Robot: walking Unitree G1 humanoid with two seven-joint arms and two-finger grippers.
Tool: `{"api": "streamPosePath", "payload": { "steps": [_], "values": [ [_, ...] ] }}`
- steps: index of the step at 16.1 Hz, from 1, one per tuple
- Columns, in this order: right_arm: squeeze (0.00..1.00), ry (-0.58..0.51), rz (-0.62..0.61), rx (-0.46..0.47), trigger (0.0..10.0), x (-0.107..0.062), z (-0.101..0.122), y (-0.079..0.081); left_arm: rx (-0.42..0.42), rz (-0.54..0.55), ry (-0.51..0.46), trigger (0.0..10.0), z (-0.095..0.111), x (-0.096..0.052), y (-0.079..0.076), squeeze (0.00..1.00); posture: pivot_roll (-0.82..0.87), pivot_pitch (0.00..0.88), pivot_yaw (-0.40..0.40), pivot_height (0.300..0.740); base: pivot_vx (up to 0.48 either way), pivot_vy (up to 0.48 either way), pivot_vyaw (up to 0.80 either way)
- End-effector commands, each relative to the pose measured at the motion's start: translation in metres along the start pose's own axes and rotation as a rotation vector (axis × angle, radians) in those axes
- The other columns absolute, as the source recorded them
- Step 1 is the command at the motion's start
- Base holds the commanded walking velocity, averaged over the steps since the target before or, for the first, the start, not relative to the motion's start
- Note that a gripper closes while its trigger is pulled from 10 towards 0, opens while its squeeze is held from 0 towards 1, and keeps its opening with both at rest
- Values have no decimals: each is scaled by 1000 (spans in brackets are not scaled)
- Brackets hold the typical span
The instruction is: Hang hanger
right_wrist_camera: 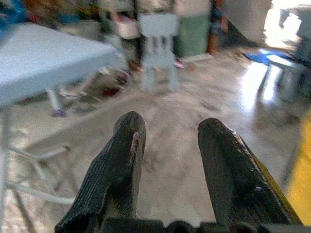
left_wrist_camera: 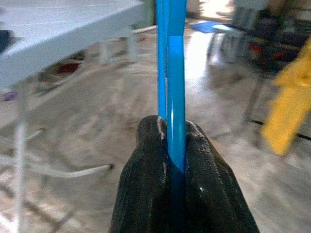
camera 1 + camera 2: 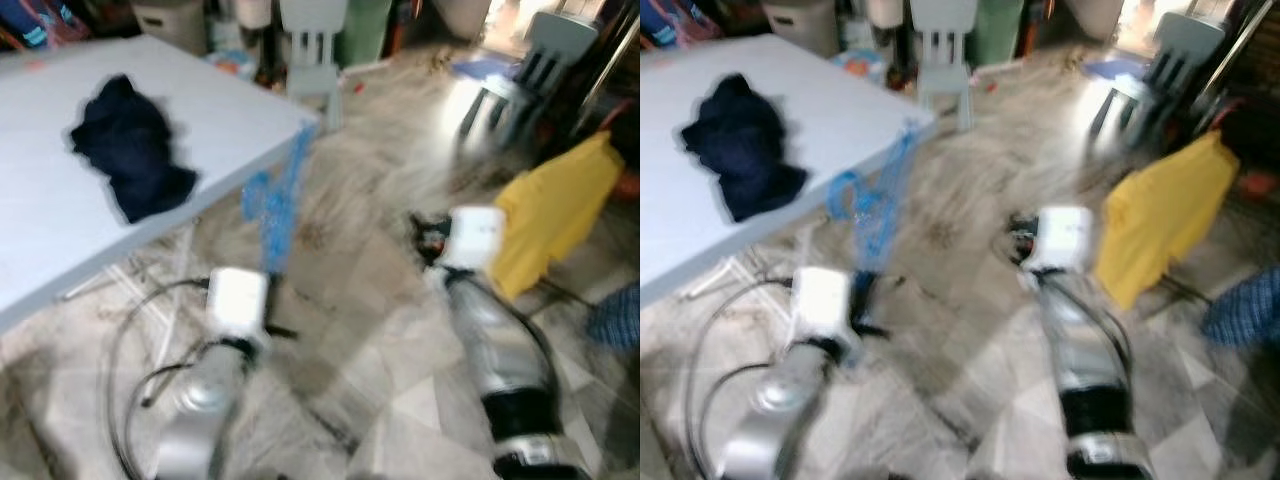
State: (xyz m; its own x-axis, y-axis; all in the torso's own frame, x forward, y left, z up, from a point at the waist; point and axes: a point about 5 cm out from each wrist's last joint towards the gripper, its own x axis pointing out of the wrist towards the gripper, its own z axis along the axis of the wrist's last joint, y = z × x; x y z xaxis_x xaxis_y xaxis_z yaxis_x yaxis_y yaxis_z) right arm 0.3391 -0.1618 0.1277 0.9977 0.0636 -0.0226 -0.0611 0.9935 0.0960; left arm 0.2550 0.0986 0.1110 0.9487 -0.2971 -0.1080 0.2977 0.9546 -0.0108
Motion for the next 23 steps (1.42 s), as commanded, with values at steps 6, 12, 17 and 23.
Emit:
{"api": "streamPosePath", "payload": {
  "steps": [6,12,17,23],
  "values": [
    [0,8,-8,7,10000,2,2,4,17,-36,-33,10000,6,0,-1,0,115,94,-54,740,0,364,-131],
    [0,-8,-17,-2,10000,1,4,4,16,-93,-63,10000,10,-2,-5,0,114,97,-49,740,0,0,-785],
    [0,-9,-24,-2,10000,-1,3,4,27,-101,-65,10000,9,-2,-4,0,114,96,-43,740,357,0,-788],
    [0,36,-3,-47,10000,-23,-18,-5,145,63,4,10000,-18,-16,45,0,112,78,-51,740,334,0,-744]
  ]
}}
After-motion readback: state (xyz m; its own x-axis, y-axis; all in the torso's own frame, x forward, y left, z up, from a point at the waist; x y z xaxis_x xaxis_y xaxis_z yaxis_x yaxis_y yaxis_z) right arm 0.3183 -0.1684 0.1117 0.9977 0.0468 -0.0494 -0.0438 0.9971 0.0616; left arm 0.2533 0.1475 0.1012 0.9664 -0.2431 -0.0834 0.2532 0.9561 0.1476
